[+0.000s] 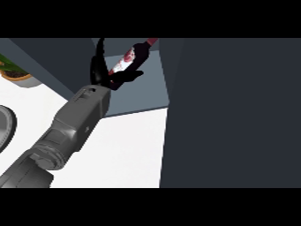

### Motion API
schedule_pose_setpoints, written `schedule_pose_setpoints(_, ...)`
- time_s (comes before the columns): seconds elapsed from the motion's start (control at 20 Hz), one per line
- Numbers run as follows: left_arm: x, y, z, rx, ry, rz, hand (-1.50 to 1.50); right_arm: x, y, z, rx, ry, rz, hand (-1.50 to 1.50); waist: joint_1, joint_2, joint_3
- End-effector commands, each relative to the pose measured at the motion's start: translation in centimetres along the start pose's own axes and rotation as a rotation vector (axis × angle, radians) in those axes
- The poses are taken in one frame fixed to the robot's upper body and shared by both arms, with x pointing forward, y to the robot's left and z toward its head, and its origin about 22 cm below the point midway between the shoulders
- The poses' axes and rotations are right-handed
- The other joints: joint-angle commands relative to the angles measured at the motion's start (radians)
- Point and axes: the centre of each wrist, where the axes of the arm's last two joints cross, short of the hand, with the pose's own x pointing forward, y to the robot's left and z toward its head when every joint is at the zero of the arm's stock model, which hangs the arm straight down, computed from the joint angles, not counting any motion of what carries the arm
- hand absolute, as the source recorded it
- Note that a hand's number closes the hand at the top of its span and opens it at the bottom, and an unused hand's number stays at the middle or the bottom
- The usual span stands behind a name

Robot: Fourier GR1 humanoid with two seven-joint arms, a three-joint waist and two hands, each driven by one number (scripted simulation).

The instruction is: Pick up the wine, place it into the cabinet and close the cabinet

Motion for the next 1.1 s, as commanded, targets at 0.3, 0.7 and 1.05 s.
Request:
schedule_pose_setpoints(0.3, 0.6, 2.0, -1.5, -0.273, -0.171, 0.271, -1.50, 0.4, -0.1, 0.9, -0.056, -0.011, -0.011, -1.50, 0.071, -0.035, 0.006)
schedule_pose_setpoints(0.7, 3.8, -0.4, -1.2, -0.410, -0.238, 0.550, -1.50, 1.1, -0.2, 0.5, -0.092, 0.037, -0.003, -1.50, 0.133, -0.062, 0.009)
schedule_pose_setpoints(1.05, 3.3, -2.9, 1.7, -0.521, -0.223, 0.557, -1.50, 2.0, -0.3, 1.6, -0.140, 0.060, 0.018, -1.50, 0.171, -0.079, 0.010)
